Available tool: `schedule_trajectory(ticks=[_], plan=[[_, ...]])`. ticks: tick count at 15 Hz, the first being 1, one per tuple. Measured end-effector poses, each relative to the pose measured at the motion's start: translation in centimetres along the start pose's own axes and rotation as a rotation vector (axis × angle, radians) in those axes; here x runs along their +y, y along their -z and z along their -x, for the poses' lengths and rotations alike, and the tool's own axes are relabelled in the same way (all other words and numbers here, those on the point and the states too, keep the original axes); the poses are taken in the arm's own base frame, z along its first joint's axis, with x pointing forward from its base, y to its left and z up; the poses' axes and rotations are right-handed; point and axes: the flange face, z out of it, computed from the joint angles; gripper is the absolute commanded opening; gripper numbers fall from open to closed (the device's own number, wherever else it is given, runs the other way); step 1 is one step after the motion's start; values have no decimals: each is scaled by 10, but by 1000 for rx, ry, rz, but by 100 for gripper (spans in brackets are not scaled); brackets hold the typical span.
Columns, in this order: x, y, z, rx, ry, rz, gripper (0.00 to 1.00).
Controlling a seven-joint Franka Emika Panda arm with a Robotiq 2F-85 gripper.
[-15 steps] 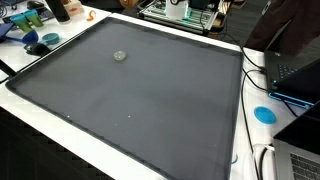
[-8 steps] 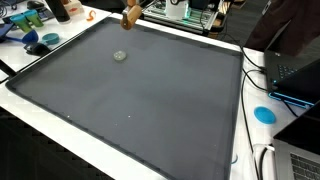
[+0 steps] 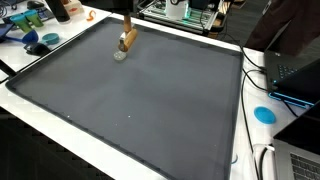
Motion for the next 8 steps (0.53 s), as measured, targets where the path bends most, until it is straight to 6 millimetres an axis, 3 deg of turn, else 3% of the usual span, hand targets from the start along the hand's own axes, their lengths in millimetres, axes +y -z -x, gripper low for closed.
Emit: schedule_trajectory(ticks=[8], plan=[[13,-48,6,6,-4,-1,24]])
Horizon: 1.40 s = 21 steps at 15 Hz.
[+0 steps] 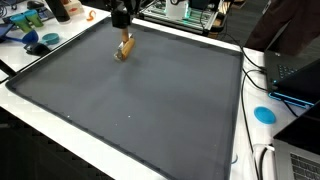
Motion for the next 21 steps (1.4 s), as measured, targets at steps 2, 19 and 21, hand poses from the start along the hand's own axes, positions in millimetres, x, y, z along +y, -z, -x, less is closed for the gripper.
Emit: schedule_trajectory(ticks=[2,19,21], plan=[[2,-6,1,9,8,12,24],[5,-28,0,-2,35,32,24],[6,-29,-2,-3,40,36,24]])
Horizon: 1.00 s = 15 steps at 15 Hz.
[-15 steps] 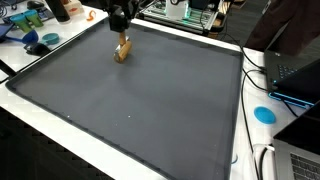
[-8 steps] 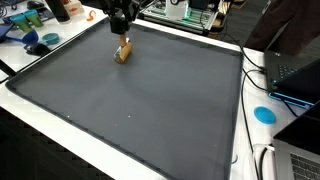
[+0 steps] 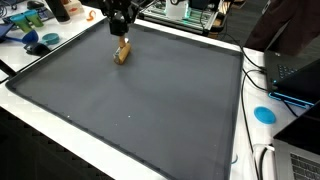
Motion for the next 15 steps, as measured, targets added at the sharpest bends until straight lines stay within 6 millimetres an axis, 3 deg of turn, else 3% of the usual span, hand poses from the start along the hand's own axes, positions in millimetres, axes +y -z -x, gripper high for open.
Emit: schedule_trajectory(ticks=[15], plan=[[9,-5,-10,-25,1,13,24]])
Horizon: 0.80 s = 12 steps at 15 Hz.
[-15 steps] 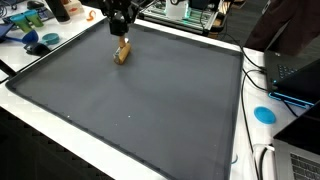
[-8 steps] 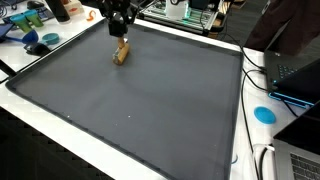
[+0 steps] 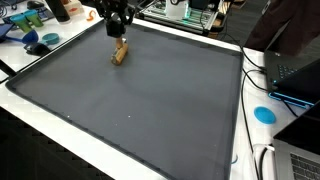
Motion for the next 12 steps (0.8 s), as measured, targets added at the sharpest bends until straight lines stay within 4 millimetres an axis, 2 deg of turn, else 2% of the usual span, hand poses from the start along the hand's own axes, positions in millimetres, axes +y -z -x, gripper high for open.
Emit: schedule_trajectory(ticks=[12], plan=[[16,-3,0,-3,-33,0,24]])
